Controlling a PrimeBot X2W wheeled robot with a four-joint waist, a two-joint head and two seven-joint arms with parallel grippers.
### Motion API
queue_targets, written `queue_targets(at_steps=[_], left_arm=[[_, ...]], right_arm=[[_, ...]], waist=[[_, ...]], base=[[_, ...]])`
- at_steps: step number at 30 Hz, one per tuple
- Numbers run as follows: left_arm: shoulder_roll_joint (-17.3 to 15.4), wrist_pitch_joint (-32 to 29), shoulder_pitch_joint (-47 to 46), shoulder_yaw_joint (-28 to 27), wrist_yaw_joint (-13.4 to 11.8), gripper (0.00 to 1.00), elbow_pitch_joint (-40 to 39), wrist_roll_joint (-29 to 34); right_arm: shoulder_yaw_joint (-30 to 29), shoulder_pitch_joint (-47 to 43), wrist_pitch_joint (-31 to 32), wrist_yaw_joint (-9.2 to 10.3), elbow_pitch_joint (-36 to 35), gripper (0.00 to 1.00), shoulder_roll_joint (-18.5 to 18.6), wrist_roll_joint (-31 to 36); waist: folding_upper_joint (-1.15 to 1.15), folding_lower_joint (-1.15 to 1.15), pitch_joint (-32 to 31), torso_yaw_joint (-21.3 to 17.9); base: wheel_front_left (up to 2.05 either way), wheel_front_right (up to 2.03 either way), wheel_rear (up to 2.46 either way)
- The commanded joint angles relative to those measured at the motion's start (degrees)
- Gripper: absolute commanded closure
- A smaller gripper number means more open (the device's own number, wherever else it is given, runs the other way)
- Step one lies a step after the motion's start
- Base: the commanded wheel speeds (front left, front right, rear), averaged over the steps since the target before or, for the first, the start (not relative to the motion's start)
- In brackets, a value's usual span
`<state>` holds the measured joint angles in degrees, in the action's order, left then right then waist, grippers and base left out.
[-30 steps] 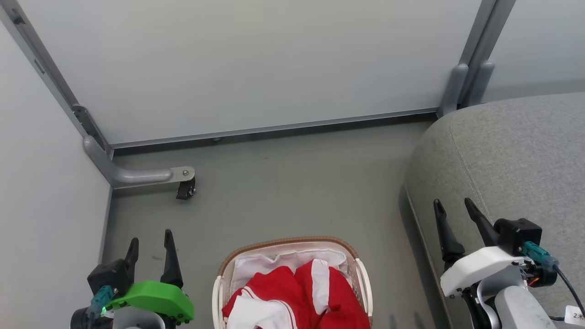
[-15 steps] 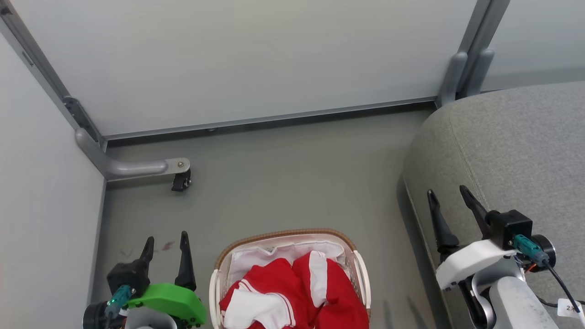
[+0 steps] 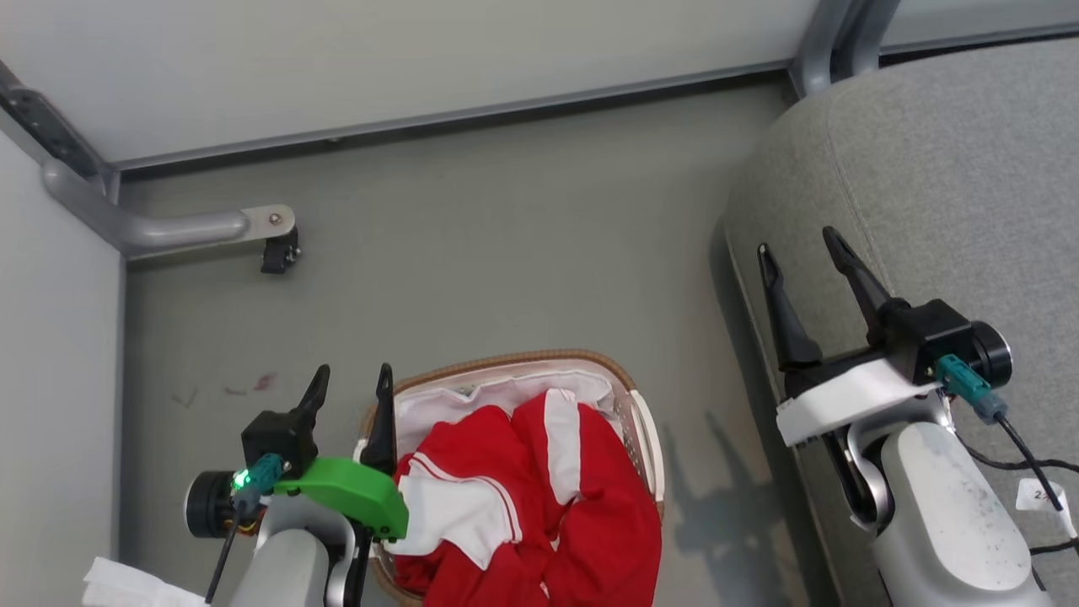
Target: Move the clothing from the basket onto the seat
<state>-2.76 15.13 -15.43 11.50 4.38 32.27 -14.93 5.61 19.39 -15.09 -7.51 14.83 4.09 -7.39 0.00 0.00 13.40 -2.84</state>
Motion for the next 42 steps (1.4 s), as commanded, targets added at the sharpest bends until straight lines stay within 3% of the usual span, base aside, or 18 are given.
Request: queue_targets(at_steps=[1, 15, 31, 38, 42], left_arm=[[-0.25, 0.03, -2.13, 0.36, 0.39, 0.0, 0.79, 0.03], [-0.28, 0.01, -12.32, 2.2, 1.77, 0.0, 11.8, 3.95], [-0.99, -0.3, -23.74, 6.12, 2.77, 0.0, 32.56, 7.39], [-1.33, -4.91, -26.99, 7.9, 2.91, 0.0, 39.43, 7.9], [-1.71, -10.71, -27.47, 8.29, 2.18, 0.0, 41.05, 7.5]], right_arm=[[0.07, 1.37, -0.12, 0.04, -0.75, 0.0, -0.08, -0.17], [1.93, 7.55, -0.12, 0.04, -5.86, 0.0, -1.0, -1.14], [4.89, 10.86, -0.12, 0.04, -10.17, 0.0, -1.14, -5.96], [5.38, 11.36, -0.12, 0.04, -11.46, 0.0, -1.12, -7.34], [5.67, 11.48, -0.12, 0.04, -11.66, 0.0, -1.11, -7.96]], waist=[[0.0, 0.0, 5.45, -3.08], [0.0, 0.0, 18.17, -8.12], [0.0, 0.0, 28.16, -12.79], [0.0, 0.0, 30.63, -14.07], [0.0, 0.0, 31.75, -14.47]], base=[[0.0, 0.0, 0.0], [0.0, 0.0, 0.0], [0.0, 0.0, 0.0], [0.0, 0.0, 0.0], [0.0, 0.0, 0.0]])
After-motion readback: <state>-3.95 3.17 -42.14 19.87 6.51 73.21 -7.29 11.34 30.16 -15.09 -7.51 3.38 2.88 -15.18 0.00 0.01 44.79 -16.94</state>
